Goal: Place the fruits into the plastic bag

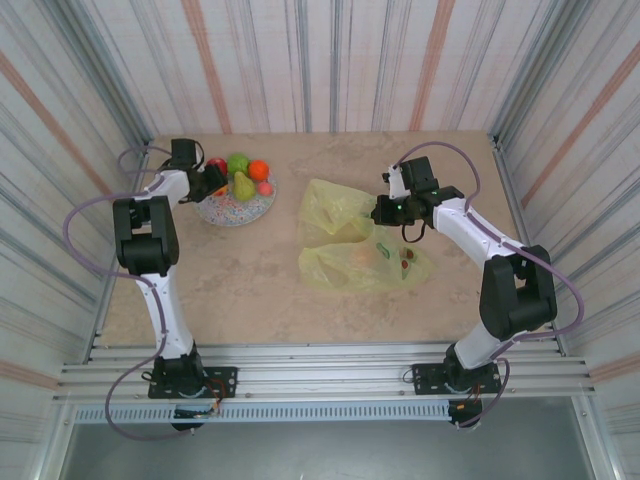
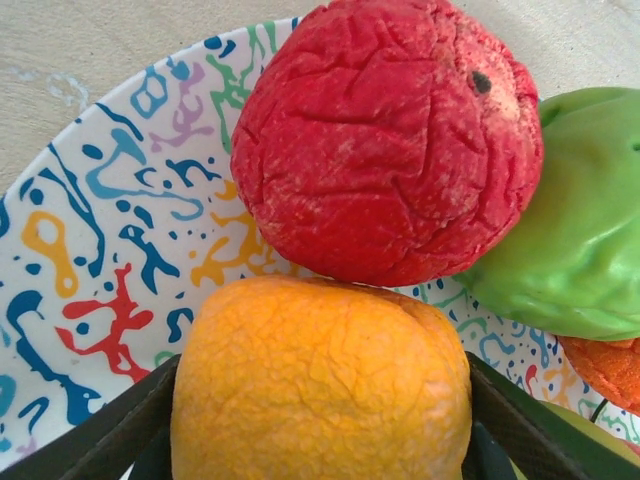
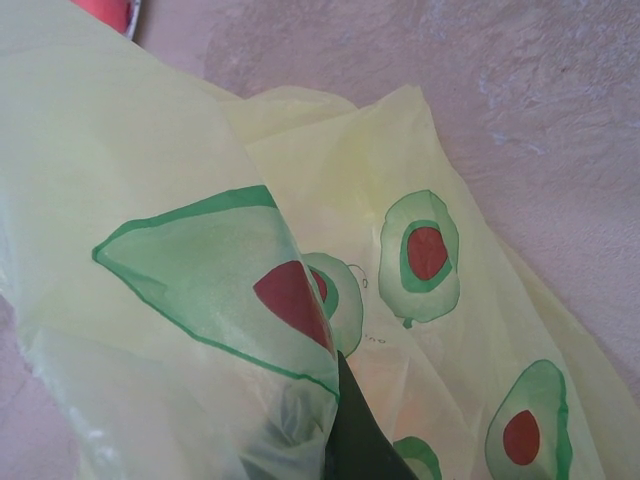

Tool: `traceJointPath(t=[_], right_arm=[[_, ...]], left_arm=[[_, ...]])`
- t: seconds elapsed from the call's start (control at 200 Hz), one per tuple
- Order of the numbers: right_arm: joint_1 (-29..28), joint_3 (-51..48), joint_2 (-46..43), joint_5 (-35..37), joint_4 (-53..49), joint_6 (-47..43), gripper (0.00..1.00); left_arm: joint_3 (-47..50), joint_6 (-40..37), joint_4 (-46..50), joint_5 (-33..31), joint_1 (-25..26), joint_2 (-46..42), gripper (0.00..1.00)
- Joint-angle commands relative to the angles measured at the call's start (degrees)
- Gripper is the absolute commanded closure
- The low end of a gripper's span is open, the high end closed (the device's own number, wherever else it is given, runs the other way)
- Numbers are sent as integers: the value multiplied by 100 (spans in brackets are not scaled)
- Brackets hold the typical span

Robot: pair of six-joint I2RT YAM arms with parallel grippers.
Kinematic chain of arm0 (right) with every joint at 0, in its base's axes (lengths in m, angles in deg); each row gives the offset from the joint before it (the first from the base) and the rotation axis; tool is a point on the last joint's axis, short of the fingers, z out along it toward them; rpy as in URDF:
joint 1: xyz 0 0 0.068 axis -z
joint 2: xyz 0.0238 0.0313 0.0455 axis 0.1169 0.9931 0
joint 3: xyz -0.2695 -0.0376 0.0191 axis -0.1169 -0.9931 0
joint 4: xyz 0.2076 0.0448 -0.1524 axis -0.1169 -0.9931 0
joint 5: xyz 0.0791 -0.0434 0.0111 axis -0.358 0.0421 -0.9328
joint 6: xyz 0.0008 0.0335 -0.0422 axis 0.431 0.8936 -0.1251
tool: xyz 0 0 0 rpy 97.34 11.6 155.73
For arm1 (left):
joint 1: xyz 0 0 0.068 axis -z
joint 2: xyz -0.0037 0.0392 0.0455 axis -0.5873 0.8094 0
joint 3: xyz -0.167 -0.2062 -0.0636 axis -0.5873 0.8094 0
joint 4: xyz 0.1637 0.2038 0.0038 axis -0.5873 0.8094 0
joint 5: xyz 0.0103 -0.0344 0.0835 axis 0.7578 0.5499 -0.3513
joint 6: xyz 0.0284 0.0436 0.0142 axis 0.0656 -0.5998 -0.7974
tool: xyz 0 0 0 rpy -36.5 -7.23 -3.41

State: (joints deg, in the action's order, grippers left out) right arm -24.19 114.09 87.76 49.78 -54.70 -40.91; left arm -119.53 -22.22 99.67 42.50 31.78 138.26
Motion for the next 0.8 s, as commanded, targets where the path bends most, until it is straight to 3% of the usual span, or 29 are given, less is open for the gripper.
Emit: traceJointPath(t=[0.0,0.15,0.316,0.511,0.797], right_arm=[[7,110,-6,-135,-79,-78,100],[-30,117,-49,-147,-93,-60,100],[-28,153,-133,-189,-52,-34,100],[24,207,-269,-157,-74,-34,100],[59,191,-336,-221,-21,86,100]], left_arm=[[-103,-64,217,-23,-47,14,36],[267,-32,113,29,-48,-393,39],[1111,126,-148,89,-52,-1452,39],[2250,343,-310,14,-49,-2922,40],[3547,807,-310,528,45,-5202,41]])
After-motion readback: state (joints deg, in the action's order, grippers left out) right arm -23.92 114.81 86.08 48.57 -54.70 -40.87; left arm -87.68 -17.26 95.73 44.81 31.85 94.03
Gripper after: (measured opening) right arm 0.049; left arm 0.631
